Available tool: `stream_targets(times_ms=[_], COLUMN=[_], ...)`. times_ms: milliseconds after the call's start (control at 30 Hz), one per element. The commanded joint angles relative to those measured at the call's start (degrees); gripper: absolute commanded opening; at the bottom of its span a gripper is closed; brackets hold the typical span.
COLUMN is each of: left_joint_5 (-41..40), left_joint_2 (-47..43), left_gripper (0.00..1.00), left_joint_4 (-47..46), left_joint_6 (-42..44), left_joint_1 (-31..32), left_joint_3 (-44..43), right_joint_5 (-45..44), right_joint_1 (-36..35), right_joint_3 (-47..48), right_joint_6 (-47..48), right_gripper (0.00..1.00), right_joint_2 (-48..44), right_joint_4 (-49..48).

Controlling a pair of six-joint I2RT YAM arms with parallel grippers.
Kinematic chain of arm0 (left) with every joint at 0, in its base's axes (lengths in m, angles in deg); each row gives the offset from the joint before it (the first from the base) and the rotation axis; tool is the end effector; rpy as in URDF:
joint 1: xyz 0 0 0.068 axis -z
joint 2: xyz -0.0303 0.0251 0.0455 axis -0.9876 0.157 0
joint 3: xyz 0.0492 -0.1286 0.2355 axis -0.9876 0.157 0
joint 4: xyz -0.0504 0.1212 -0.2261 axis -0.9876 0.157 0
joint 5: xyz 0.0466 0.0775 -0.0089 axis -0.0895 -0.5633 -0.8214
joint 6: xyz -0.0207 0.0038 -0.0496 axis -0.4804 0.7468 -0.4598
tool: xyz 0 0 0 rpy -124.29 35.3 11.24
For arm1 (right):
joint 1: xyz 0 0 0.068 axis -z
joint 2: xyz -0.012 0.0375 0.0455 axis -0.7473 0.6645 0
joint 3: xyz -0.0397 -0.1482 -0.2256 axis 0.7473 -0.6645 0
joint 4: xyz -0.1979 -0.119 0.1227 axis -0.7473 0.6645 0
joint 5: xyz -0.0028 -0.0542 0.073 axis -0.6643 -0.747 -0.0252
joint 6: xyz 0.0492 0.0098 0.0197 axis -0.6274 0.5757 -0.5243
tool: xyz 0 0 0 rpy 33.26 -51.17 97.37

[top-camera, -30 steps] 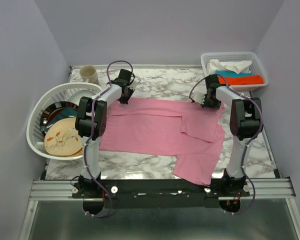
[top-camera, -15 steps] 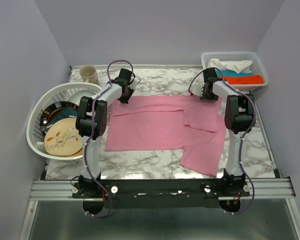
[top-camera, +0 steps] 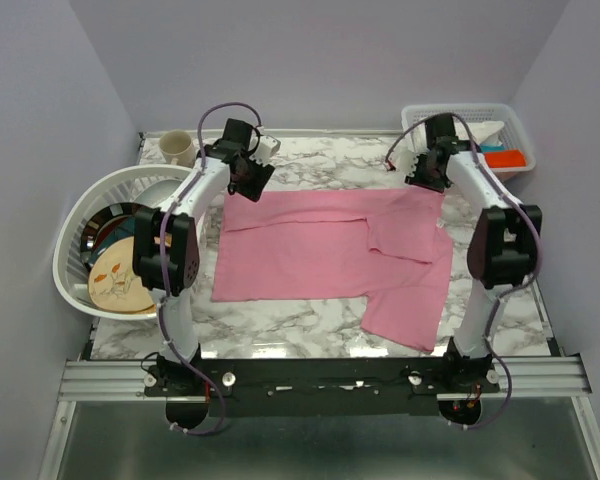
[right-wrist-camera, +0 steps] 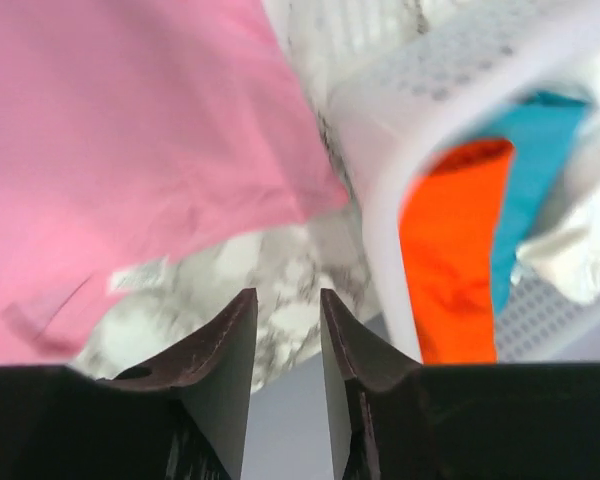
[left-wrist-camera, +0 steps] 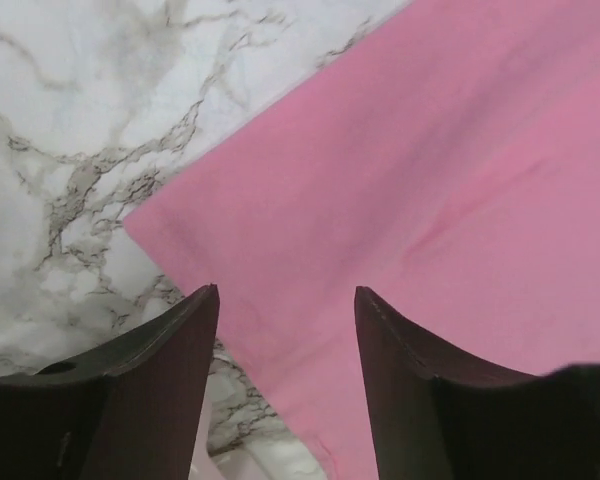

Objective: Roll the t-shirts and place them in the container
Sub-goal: Fold the T-shirt at the center of the board.

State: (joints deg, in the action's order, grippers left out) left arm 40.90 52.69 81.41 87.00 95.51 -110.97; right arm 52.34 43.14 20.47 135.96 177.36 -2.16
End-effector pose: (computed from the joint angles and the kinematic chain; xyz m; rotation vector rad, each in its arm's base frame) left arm 0.4294 -0.1143 0.2347 0.6923 2.4849 -0.0995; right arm 0.4452 0.0369 0.2211 -1.6900 2.1921 -0.4813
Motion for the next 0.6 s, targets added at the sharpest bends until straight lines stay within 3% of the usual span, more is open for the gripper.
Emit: stream_targets(times_ms=[0,67,133,167,267,367,433,500,567], left_joint_5=[13.5,14.4,14.5,14.5,15.3,14.8,14.4,14.4,13.9], left_joint_2=[-9.6,-12.8,-15.1,-15.7,-17.1,-18.0,-17.8,-17.9,-18.5], left_gripper=[0.76,0.76,0.76,0.76,0.76,0.76,0.76,0.76,0.76], left_joint_4=[7.6,6.7,5.8,5.6,5.8,5.5,6.3,6.8,6.3], left_joint_6=[-0.1,-1.3,-1.4,-1.2,0.6,1.5,1.5,1.3,1.9], left_joint_1=[-0.1,0.1,0.4,0.6,0.9,1.0,1.3,1.3,1.3], left_joint_3=[0.6,4.4,8.2,9.5,13.0,14.7,13.8,13.2,13.6], right_joint_5=[18.2,22.3,23.3,24.6,27.8,34.3,36.8,35.8,29.9], right_joint_1=[0.0,0.0,0.3,0.5,1.0,1.0,1.0,1.0,1.1], right_joint_3=[-8.6,-19.7,-29.0,-39.0,-50.3,-49.9,-46.3,-46.3,-49.5], right_joint_6=[-1.6,0.3,5.6,8.0,15.9,19.5,23.6,26.9,32.5], right_gripper=[0.44,0.45,0.45,0.45,0.45,0.44,0.44,0.44,0.43], right_joint_2=[-19.0,-24.6,-34.2,-37.4,-46.9,-49.6,-49.0,-49.4,-51.2], right_joint_4=[13.9,12.8,5.6,2.6,-3.1,5.2,17.4,26.8,29.5])
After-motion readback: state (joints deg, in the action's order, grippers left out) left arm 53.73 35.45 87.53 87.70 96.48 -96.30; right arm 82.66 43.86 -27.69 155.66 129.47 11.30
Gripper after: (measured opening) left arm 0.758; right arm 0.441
